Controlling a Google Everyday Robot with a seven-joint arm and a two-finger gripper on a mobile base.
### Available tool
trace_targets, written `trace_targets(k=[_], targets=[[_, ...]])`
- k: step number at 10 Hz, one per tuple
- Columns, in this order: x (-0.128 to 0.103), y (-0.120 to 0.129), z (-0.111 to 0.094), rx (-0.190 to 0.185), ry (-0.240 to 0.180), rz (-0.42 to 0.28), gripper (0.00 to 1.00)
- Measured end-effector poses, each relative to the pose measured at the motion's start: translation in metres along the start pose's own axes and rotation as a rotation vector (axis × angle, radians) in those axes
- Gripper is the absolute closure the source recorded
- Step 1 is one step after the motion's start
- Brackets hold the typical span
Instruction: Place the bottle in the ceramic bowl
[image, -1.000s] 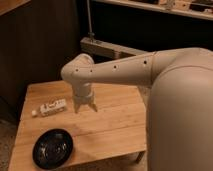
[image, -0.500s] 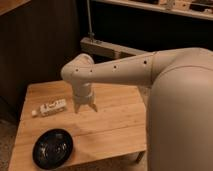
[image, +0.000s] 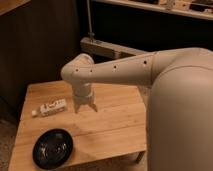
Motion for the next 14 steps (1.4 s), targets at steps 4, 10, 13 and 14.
trace_targets(k=[4,10,13,14], targets=[[0.000,0.000,0.000,0.000,0.000,0.000,0.35],[-0.003,0.002,0.000,-0.001,0.003,-0.030,0.35],[-0.025,-0.001,0.001,-0.027,-0.012,-0.326,0.35],[-0.031,-0.002,0.000,-0.044,-0.018,-0.444,0.35]])
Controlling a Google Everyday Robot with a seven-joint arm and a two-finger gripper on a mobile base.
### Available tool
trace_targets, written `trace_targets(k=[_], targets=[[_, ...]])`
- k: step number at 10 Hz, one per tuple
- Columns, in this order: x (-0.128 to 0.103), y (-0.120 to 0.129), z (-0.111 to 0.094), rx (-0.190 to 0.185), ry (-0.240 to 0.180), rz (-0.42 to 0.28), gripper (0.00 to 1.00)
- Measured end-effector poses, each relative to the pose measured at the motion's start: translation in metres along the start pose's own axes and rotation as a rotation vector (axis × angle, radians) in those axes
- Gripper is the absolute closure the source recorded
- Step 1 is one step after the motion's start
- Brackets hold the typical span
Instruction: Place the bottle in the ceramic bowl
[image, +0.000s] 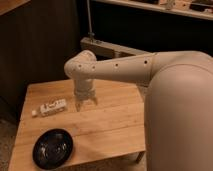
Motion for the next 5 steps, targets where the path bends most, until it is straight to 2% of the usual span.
trace_targets(k=[3,5], targets=[[-0.013,-0.013,-0.006,-0.051,-0.038,-0.316,0.35],[-0.018,-0.019,-0.010,-0.066,-0.059,-0.439,0.35]])
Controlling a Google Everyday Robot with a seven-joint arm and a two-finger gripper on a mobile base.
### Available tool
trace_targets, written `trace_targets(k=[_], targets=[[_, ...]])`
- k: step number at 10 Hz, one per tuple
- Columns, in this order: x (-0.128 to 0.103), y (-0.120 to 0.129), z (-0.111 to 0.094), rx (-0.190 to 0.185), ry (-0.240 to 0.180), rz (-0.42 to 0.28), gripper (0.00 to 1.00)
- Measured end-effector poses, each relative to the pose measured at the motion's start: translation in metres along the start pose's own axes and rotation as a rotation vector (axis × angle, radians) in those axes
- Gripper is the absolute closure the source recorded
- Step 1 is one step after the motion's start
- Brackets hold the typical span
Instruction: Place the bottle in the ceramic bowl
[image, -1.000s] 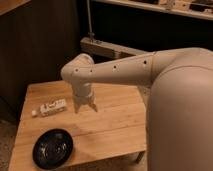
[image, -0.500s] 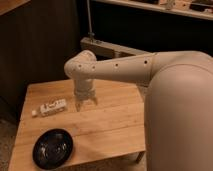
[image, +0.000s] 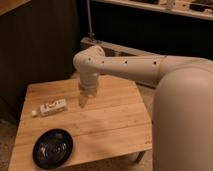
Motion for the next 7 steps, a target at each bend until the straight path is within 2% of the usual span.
trace_targets(k=[2,4,5,7], targets=[[-0.002,-0.003,-0.002,-0.006,-0.011,-0.069,0.35],[-0.003,-0.003,-0.002,0.005,-0.022,-0.086,0.35],[-0.012,-0.005,-0.007,0.028,-0.056,-0.157,0.35],[-0.027,-0.009,-0.018,0.047,-0.125,-0.314,0.35]])
